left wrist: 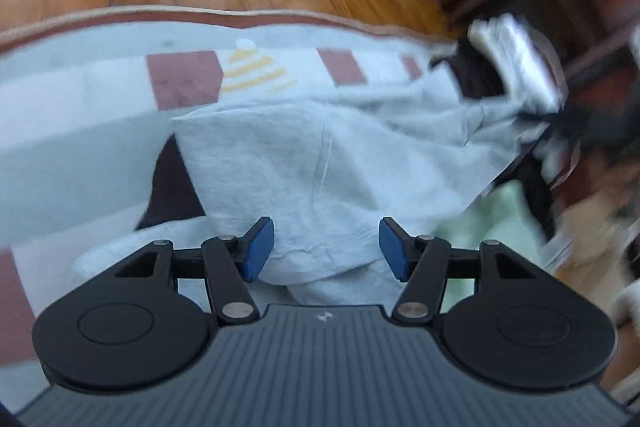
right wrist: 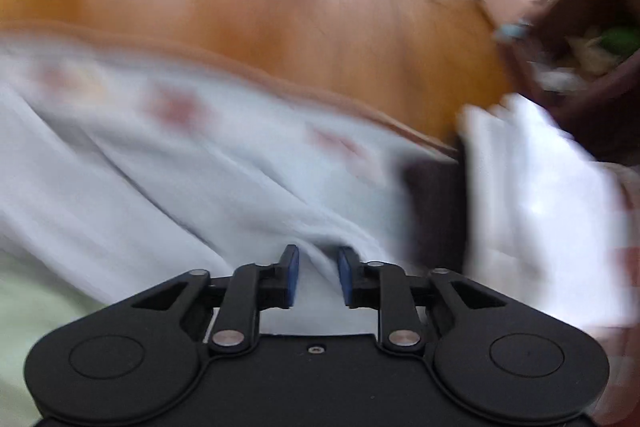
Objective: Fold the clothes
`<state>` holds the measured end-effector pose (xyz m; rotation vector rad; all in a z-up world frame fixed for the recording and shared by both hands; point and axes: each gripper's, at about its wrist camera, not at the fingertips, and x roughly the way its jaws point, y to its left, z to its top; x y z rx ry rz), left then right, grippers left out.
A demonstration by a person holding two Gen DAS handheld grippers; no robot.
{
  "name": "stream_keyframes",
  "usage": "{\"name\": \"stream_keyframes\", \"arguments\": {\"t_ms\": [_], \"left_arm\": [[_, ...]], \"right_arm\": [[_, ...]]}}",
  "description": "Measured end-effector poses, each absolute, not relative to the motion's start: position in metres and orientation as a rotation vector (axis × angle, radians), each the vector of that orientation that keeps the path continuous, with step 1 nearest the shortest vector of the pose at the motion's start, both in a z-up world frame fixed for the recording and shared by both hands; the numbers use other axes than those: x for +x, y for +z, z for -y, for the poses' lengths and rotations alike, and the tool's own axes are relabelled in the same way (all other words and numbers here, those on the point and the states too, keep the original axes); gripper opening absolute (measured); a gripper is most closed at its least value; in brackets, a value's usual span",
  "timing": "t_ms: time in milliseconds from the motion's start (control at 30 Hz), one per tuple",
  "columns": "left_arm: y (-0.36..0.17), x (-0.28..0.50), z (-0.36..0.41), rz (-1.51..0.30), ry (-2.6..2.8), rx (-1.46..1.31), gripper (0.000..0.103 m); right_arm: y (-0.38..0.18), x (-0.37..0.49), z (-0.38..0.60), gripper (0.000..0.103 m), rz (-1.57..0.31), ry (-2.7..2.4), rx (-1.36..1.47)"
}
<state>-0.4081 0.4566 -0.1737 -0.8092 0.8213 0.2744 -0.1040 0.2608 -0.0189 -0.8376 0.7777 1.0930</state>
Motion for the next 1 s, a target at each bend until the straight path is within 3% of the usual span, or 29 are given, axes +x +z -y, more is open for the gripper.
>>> {"name": "stream_keyframes", "arguments": {"t_ms": [133, 200, 233, 367, 633, 833, 1000], "left_arm": [[-0.176, -0.395, -0.450, -0.853, 0.280, -0.749, 0.054], [-0.176, -0.397, -0.454, -0.826, 0.288, -0.773, 0.034], [-0.175, -0.399, -0.457, -0.811, 0.299, -0.778, 0.014], [-0.171, -0.404, -0.461, -0.767, 0.372, -0.748, 0.013], [-0.157, -0.441, -0.471, -0.599, 0.479, -0.812, 0.013], [-0.165, -0.419, -0.458, -0.854, 0.704, -0.688, 0.019], [-0.162, -0.420, -0.450, -0.866, 0.769, -0.656, 0.019]], "right_arm": [[-0.010, -0.161, -0.283, 0.029, -0.724, 1.412, -0.741], [-0.020, -0.197, -0.300, 0.029, -0.678, 1.538, -0.820], [-0.028, -0.213, -0.309, 0.029, -0.648, 1.594, -0.871], [-0.065, -0.269, -0.333, 0.031, -0.552, 1.735, -1.053], [-0.104, -0.293, -0.363, 0.034, -0.707, 1.789, -1.087], [-0.097, -0.293, -0.350, 0.038, -0.844, 1.860, -0.879], [-0.128, -0.322, -0.359, 0.041, -0.689, 1.776, -1.032]]}}
